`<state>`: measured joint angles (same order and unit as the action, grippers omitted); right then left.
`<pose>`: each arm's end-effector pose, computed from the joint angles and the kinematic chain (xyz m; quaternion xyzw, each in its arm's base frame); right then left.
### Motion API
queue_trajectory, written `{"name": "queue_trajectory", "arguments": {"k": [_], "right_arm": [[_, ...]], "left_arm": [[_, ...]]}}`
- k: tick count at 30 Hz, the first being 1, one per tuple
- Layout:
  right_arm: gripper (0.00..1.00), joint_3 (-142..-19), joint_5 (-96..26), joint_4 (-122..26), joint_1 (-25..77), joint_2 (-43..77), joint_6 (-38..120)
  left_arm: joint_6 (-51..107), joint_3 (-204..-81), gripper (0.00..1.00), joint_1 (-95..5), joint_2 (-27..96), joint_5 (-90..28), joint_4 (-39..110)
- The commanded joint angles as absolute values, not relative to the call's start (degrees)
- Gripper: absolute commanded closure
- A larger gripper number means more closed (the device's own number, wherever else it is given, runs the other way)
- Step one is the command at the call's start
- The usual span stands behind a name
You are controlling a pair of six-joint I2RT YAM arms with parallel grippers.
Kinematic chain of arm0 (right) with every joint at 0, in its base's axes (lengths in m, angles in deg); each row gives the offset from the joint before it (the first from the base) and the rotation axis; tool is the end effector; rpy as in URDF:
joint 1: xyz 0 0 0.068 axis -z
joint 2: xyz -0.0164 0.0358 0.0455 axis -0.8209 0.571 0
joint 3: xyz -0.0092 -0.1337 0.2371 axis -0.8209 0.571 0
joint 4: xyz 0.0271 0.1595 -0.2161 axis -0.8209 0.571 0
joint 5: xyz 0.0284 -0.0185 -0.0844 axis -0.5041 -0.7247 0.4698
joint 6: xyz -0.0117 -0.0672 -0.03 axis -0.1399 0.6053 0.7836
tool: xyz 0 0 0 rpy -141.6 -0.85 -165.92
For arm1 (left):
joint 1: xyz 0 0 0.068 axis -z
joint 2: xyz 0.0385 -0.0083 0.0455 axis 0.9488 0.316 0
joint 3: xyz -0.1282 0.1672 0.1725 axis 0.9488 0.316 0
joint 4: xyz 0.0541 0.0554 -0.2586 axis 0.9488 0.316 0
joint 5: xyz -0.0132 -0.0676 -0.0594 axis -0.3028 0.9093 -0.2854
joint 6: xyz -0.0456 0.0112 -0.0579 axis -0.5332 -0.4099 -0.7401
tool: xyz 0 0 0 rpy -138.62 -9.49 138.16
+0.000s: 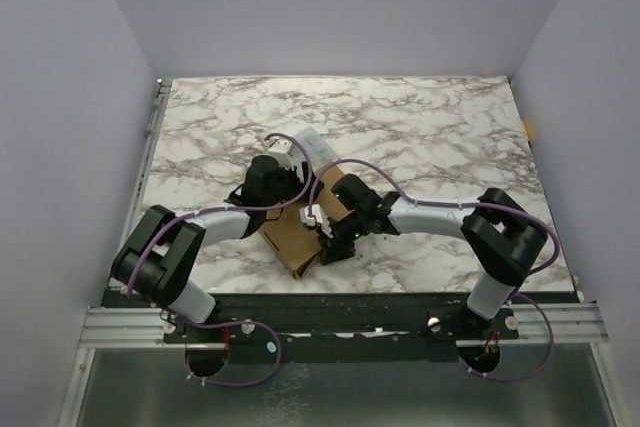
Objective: Fold the paper box
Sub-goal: Close the paper box at the center of the board.
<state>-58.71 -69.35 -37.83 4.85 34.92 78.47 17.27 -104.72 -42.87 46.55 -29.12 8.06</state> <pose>0.1908 0.2956 0.1347 -0.6594 0.6124 0.3835 0.2075 0.2875 -0.1701 0.1565 0.0978 0.8276 -0.3026 0.4625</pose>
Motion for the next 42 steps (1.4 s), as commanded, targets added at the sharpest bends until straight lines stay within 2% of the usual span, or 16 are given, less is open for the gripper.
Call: {"name": "queue_trajectory", "arguments": {"k": [1, 7, 12, 21, 26, 32, 38, 42], "right_arm": [[0.84, -58.27, -63.67, -41.54, 9.79, 34.76, 81.29], [0.82, -61.09, -82.63, -14.92, 9.85, 31.83, 108.7], [0.82, -61.27, -81.74, -12.74, 6.95, 31.48, 112.24], [0.8, -58.72, -65.55, -33.73, -3.66, 34.41, 101.48], [0.8, -57.52, -59.95, -41.1, -5.17, 34.27, 98.27], [0.8, -57.51, -55.31, -50.9, -5.29, 34.15, 87.05], [0.78, -63.28, -54.1, -51.85, -5.29, 37.75, 71.07], [0.81, -67.77, -48.86, -50.37, -5.23, 41.26, 57.2]], "left_arm": [[12.11, -103.15, 0.18, -40.26, 45.42, -26.09, 16.85], [15.2, -111.06, 0.16, -42.03, 44.8, -27.41, 22.06], [17.32, -111.61, 0.16, -44.45, 41.66, -29.05, 26.14], [14.74, -100.4, 0.18, -46.94, 35.97, -32.68, 23.86], [12.77, -97.34, 0.23, -47.43, 37.29, -30.43, 21.9], [9.27, -94.32, 0.28, -46.33, 37.29, -28.58, 19.21], [6.36, -93.16, 0.28, -43.84, 37.27, -29.83, 17.6], [5.13, -92.18, 0.28, -43.56, 35.92, -31.25, 17.3]]}}
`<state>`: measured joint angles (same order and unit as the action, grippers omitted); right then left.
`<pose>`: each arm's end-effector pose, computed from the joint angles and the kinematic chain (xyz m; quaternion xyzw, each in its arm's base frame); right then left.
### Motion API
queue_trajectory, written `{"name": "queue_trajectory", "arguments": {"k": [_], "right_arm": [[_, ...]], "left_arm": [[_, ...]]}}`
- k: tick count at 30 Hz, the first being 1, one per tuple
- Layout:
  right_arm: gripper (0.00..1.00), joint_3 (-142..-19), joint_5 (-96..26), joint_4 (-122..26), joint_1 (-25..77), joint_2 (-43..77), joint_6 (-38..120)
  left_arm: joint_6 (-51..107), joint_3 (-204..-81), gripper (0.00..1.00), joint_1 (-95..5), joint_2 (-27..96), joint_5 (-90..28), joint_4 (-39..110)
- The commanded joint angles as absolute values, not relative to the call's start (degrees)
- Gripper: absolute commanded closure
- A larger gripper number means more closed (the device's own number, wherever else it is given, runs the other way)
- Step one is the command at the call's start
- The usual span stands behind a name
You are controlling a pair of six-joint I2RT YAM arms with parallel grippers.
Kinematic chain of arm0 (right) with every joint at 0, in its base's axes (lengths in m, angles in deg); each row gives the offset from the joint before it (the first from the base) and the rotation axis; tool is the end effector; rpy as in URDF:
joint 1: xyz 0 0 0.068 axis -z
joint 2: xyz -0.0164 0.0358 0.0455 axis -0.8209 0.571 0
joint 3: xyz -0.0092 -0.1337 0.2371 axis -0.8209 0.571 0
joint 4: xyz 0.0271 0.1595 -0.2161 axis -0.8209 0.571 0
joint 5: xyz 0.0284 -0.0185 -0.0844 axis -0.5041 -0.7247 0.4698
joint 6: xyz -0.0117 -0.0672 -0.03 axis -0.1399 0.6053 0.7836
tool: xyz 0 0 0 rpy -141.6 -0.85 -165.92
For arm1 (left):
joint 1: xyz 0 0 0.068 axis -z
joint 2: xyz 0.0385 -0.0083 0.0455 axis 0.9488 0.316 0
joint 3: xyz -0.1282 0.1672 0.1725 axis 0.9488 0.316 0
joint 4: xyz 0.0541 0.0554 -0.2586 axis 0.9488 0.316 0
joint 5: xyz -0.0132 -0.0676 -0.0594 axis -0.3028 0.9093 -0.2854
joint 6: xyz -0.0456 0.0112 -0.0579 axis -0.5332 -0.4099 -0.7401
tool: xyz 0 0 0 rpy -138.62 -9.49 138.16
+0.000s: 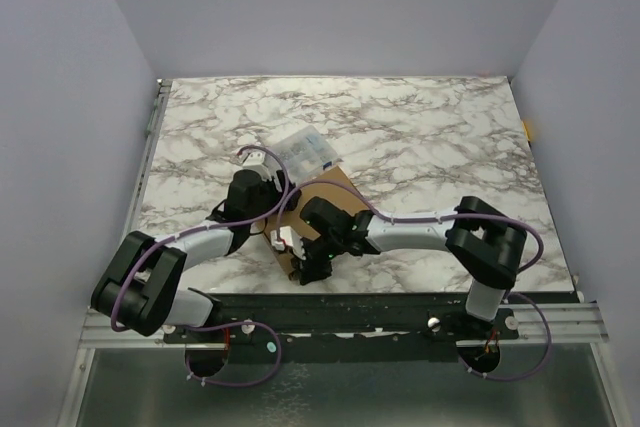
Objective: Fold the paper box
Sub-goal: Close the paper box at the center of the board.
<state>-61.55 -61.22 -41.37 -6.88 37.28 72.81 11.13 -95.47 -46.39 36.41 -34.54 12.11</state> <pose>0.1432 0.3444 0.1353 -0.6920 0.5919 0.3589 0.2052 0.2582 -0.1273 0.1464 0.0004 0.8497 -0.2688 0.4537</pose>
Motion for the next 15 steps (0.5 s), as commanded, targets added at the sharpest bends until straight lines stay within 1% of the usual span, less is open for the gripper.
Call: {"name": "queue_trajectory", "arguments": {"k": [1, 2, 4, 7, 9, 10, 12, 15], "right_arm": [[0.84, -68.06, -47.27, -50.63, -5.21, 41.53, 53.96], [0.86, -67.86, -46.16, -51.22, -5.2, 41.55, 51.51], [0.87, -66.31, -43.8, -53.44, -5.02, 40.78, 46.39], [0.87, -64.21, -47.04, -53.31, -4.35, 39.09, 46.83], [0.88, -62.6, -56.08, -49.97, -3.74, 36.81, 57.51], [0.88, -61.38, -58.58, -48.2, -3.73, 35.39, 62.52], [0.9, -60.38, -68.26, -40.52, -3.74, 33.51, 75.75], [0.92, -62.47, -74.82, -31.56, -3.79, 34.39, 86.43]], "left_arm": [[4.79, -91.93, 0.28, -43.42, 35.51, -31.88, 17.27], [4.42, -91.72, 0.28, -43.45, 34.91, -32.5, 17.3], [3.85, -91.38, 0.28, -43.46, 34.05, -33.84, 16.85], [4.33, -92.03, 0.27, -43.46, 33.19, -35.2, 16.81], [4.89, -93.31, 0.27, -43.83, 33.27, -35.32, 17.15], [5.34, -94.13, 0.27, -44.03, 33.5, -35.28, 17.66], [6.52, -95.64, 0.27, -44.52, 34.22, -34.92, 18.59], [7.43, -96.72, 0.27, -45.09, 35.25, -34.3, 19.1]]}}
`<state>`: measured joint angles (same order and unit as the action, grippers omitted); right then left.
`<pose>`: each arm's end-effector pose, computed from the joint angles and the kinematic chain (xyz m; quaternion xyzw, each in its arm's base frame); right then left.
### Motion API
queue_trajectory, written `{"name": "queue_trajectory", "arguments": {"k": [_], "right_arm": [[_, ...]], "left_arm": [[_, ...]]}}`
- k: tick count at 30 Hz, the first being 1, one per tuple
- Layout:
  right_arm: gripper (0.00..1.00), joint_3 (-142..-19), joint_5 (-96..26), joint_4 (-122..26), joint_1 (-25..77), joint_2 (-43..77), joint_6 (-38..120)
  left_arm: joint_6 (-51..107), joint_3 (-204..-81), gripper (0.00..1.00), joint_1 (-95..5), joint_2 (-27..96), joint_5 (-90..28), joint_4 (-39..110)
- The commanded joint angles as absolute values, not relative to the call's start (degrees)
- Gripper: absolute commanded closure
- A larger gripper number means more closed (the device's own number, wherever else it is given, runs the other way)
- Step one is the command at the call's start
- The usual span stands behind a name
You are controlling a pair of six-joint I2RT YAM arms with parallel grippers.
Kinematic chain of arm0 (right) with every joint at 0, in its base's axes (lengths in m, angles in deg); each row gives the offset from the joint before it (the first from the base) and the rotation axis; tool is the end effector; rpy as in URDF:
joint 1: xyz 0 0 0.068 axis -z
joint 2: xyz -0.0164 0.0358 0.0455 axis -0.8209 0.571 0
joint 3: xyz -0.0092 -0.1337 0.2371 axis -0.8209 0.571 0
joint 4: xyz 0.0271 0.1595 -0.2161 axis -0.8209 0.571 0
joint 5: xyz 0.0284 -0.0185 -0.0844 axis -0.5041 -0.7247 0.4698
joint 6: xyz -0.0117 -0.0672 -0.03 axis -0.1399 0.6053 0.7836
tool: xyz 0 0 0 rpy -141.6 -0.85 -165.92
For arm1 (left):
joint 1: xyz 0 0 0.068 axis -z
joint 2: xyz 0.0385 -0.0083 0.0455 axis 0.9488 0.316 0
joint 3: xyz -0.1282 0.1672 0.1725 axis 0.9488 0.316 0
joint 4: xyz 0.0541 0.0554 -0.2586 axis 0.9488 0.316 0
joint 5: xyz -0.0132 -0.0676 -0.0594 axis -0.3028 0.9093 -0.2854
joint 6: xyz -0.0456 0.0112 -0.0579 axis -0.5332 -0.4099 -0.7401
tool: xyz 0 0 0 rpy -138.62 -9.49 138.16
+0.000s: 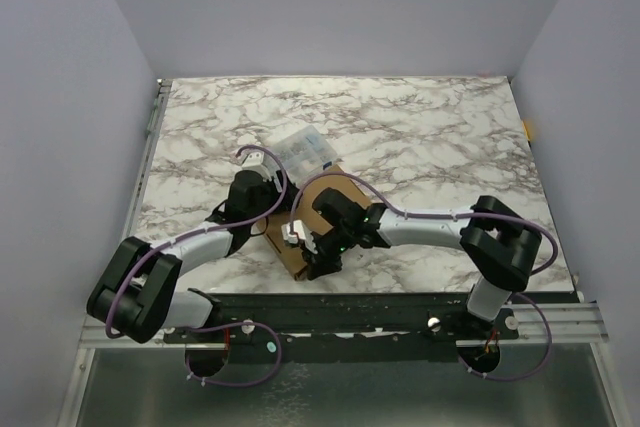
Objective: Fold the paper box
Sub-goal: Close the paper box at the center of the board.
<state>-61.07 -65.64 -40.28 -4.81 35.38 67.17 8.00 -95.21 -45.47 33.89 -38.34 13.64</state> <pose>0.1489 0.3354 0.1451 -0.6526 0.6196 0.3969 0.1808 0.2544 -0.1259 0.1532 -0.0333 0.8461 -0.2627 0.4626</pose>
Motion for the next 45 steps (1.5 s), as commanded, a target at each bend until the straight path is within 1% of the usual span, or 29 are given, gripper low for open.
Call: {"name": "queue_trajectory", "arguments": {"k": [1, 6, 8, 11, 15, 17, 20, 23, 25, 27, 28, 30, 31, 33, 35, 39, 42, 45], "right_arm": [[0.93, -63.5, -76.08, -29.62, -3.8, 35.15, 88.7], [0.95, -70.04, -79.18, -20.06, -5.46, 41.64, 98.08], [0.95, -70.89, -78.48, -19.06, -6.65, 43.34, 99.8], [0.94, -68.53, -75.86, -25.29, -8.09, 42.92, 98.55], [0.91, -65.09, -67.16, -38.72, -8.28, 39.97, 90.67], [0.91, -64.84, -62.82, -42.83, -8.25, 38.91, 86.85], [0.9, -65.55, -57.27, -47.76, -8.25, 39.35, 79.82], [0.91, -64.81, -48.99, -52.52, -8.16, 40.5, 78.29], [0.91, -64.92, -47.61, -52.29, -7.75, 40.93, 79.14], [0.89, -66.69, -54.38, -44.89, -7.64, 40.52, 82.32], [0.88, -68.81, -62.05, -36.93, -7.61, 40.39, 87.58], [0.88, -74.36, -75.46, -15.24, -7.6, 41.09, 102.63], [0.88, -76.05, -77.98, -8.35, -7.58, 41.19, 106.65], [0.89, -75.8, -77.86, 0.17, -6.74, 39.89, 111.67], [0.89, -72.16, -76.49, 3.44, -3.87, 36.75, 114.0], [0.9, -65.12, -75.87, 7.0, 7.63, 30.29, 117.92], [0.9, -58.49, -70.04, 3.94, 18.69, 24.31, 122.15], [0.9, -52.56, -65.42, -0.06, 29.9, 20.18, 131.72]], "left_arm": [[7.49, -96.83, 0.27, -45.19, 35.45, -34.2, 19.14], [7.25, -96.72, 0.27, -45.21, 35.86, -33.74, 19.15], [7.23, -96.59, 0.27, -45.2, 35.71, -33.87, 19.06], [7.23, -96.45, 0.27, -45.21, 35.6, -33.65, 19.06], [7.19, -96.28, 0.27, -45.21, 35.7, -33.2, 18.97], [6.74, -95.75, 0.27, -45.21, 35.85, -32.85, 18.42], [5.87, -94.55, 0.28, -45.21, 36.17, -32.16, 17.23], [5.5, -93.34, 0.28, -45.21, 35.52, -32.1, 16.54], [5.4, -92.8, 0.28, -45.21, 35.24, -32.07, 16.27], [5.34, -92.76, 0.27, -45.21, 35.31, -32.21, 16.05], [5.49, -92.99, 0.27, -45.26, 35.43, -32.54, 16.02], [6.16, -94.15, 0.25, -45.36, 35.48, -32.98, 16.43], [6.66, -95.19, 0.25, -45.6, 35.41, -33.17, 17.11], [7.79, -97.45, 0.24, -45.99, 35.39, -33.27, 18.64], [9.13, -99.59, 0.22, -46.3, 35.48, -33.29, 19.8], [11.32, -103.21, 0.2, -46.87, 36.07, -32.28, 21.33], [12.86, -106.25, 0.19, -46.92, 37.67, -29.45, 21.35], [14.5, -110.12, 0.19, -46.97, 40.92, -26.33, 21.41]]}}
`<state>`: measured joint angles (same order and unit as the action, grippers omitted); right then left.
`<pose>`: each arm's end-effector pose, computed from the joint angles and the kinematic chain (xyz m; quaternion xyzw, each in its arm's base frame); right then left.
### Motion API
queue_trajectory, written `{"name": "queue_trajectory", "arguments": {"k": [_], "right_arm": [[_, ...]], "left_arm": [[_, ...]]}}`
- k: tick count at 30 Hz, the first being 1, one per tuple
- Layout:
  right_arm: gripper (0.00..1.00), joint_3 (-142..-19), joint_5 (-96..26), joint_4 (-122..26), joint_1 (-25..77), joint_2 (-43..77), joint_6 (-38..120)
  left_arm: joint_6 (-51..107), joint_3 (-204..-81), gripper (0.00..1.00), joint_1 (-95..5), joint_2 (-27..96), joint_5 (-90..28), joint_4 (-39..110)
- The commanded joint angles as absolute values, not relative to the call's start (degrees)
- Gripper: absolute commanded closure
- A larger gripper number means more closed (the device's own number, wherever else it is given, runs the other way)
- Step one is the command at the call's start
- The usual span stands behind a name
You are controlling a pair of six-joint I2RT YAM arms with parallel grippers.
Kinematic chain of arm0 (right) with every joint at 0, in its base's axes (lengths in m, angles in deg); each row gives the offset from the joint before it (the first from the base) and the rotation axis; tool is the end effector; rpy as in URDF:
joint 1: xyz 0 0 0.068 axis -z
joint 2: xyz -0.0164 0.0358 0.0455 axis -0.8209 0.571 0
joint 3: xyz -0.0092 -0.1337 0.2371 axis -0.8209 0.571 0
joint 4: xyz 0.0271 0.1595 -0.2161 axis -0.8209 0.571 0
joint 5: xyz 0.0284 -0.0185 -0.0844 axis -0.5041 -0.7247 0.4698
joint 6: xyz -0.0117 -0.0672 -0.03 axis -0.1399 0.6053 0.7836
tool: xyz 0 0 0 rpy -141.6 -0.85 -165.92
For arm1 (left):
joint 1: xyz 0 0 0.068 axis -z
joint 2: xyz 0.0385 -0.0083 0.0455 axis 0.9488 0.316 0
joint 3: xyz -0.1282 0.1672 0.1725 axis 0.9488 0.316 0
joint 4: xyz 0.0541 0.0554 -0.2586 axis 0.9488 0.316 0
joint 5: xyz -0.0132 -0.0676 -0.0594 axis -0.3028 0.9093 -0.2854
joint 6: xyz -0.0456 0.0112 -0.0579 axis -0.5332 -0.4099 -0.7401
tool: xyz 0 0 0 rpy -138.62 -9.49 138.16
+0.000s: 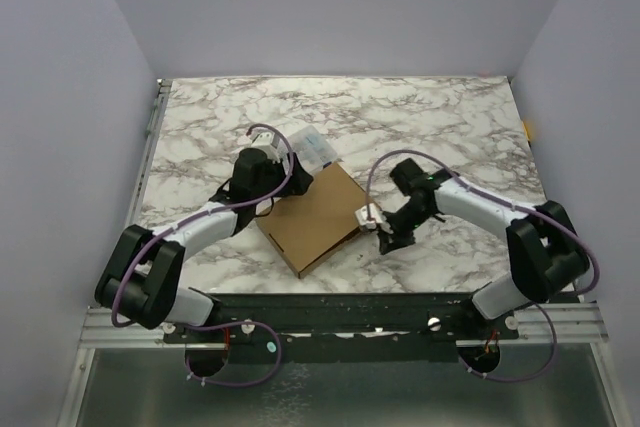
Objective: Fold the paper box
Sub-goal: Close the paper box at the center of the board.
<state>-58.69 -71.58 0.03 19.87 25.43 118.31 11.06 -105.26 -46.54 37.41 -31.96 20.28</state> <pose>0.1949 0.1916 0.1582 -0.7489 0.5444 0.3451 0.1538 0.2822 -0.1407 0.1818 0.0110 0.8461 -0.2871 0.4489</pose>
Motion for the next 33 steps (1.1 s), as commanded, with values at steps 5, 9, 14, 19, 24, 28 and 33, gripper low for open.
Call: {"name": "queue_trajectory", "arguments": {"k": [5, 9, 14, 19, 24, 28, 33], "right_arm": [[0.91, -54.36, -62.66, -5.23, 36.8, 24.54, 140.66], [0.94, -57.41, -61.43, -9.33, 36.99, 30.45, 144.01], [0.96, -63.53, -66.47, -6.78, 37.01, 34.46, 145.43], [0.97, -71.02, -70.44, -3.95, 37.0, 38.73, 139.66], [0.98, -73.77, -69.24, -3.48, 36.98, 40.74, 134.71], [0.99, -70.87, -63.94, -3.41, 40.18, 38.94, 137.37], [0.99, -68.12, -66.45, 9.07, 43.25, 35.47, 150.48]], "left_arm": [[16.63, -117.03, 0.18, -46.84, 48.93, -21.76, 21.34], [17.87, -120.83, 0.2, -46.32, 55.66, -18.5, 21.34], [18.9, -122.1, 0.2, -45.75, 60.45, -17.93, 21.33], [19.58, -122.21, 0.22, -45.35, 63.23, -16.71, 21.52], [19.52, -122.01, 0.22, -45.11, 64.18, -17.28, 21.51], [19.78, -122.6, 0.22, -45.21, 63.79, -18.64, 22.03], [19.97, -123.6, 0.22, -45.21, 64.09, -18.62, 22.7]]}}
